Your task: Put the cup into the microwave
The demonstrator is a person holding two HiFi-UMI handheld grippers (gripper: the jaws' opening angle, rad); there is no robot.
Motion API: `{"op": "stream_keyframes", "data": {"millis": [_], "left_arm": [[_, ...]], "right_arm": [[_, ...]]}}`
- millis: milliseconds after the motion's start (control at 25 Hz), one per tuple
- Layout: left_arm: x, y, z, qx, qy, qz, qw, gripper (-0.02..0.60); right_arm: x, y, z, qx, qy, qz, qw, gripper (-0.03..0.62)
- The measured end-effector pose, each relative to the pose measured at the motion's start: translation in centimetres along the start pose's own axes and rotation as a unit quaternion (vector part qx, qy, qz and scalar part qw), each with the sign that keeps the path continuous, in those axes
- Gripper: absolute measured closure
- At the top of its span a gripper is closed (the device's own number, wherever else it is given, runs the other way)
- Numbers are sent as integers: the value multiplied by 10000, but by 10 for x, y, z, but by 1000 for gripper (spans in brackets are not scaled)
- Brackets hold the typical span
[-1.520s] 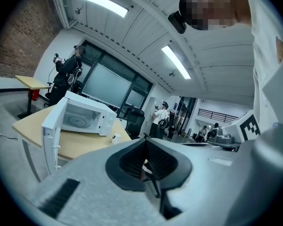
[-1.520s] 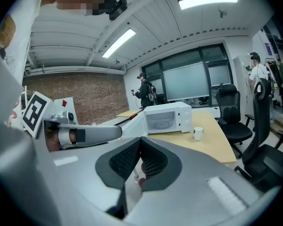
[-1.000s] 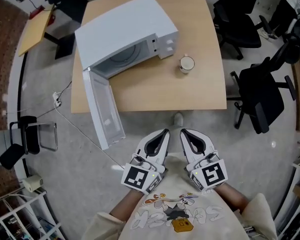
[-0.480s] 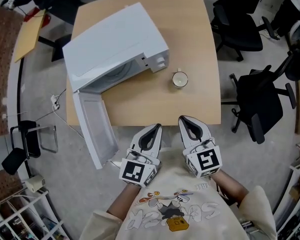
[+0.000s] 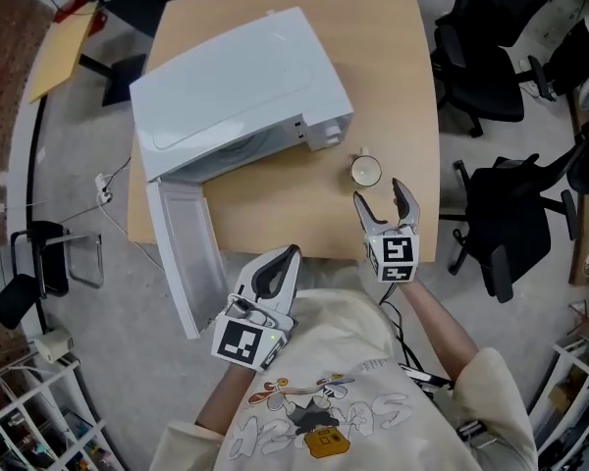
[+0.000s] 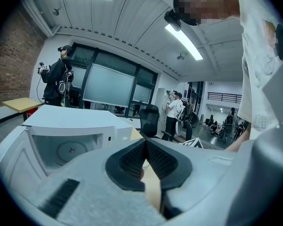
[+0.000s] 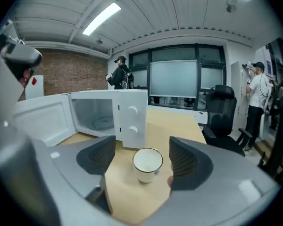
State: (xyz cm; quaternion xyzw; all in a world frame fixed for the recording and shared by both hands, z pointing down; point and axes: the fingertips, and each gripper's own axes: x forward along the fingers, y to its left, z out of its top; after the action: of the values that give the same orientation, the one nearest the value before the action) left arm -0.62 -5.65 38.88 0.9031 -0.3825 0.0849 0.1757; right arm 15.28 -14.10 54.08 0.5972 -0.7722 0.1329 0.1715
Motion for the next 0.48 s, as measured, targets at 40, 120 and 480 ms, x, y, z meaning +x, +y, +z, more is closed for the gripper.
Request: {"op": "stream_keyframes", "data": {"millis": [40,120,480], "left_arm": [[-3,3,-3,-10,88,25,10000,578],[-8,9,-6,-56,125,103,9999,578],[-19,30,11,-171,-303,580,9977,578]], "right_arm": [[12,-8,-8,20,49,-108,9999,227],[33,-15,-25,59,181,-162,9997,196],[91,-11,-67,-119,520,-397,9978,129]]}}
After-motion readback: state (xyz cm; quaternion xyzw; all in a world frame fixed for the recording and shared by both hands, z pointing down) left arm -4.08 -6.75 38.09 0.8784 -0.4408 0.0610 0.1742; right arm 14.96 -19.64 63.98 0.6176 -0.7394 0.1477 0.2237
